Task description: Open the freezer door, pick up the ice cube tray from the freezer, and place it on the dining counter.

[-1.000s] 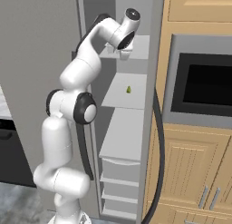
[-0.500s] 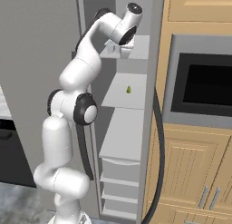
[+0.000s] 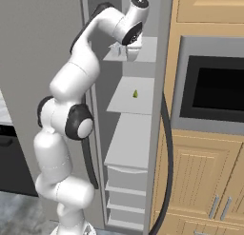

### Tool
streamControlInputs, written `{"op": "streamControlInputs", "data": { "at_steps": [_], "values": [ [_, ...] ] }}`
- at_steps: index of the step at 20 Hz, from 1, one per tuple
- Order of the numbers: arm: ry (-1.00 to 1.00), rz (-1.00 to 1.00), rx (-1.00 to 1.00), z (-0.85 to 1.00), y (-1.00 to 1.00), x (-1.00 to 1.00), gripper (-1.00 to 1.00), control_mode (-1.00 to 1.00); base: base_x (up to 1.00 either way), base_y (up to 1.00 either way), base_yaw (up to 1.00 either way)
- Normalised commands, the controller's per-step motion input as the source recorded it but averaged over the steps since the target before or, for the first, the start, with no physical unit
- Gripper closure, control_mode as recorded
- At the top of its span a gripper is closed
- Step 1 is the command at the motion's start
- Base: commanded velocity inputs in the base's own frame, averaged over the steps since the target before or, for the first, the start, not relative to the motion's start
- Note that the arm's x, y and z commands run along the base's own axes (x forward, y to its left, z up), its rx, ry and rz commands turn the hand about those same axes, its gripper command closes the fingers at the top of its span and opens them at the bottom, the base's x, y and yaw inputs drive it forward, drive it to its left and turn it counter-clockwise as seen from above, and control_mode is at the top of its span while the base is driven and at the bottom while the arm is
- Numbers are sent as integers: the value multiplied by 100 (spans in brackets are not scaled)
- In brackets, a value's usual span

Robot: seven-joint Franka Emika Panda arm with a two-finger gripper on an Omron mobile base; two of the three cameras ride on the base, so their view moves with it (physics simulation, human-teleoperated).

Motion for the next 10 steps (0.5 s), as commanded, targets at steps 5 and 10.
{"op": "streamControlInputs", "data": {
  "at_steps": [5,10],
  "values": [
    [-19,-4,-10,0,1,-100,100,-100,0,0,0],
    [-17,-3,-8,0,2,-100,100,-100,0,0,0]
  ]
}}
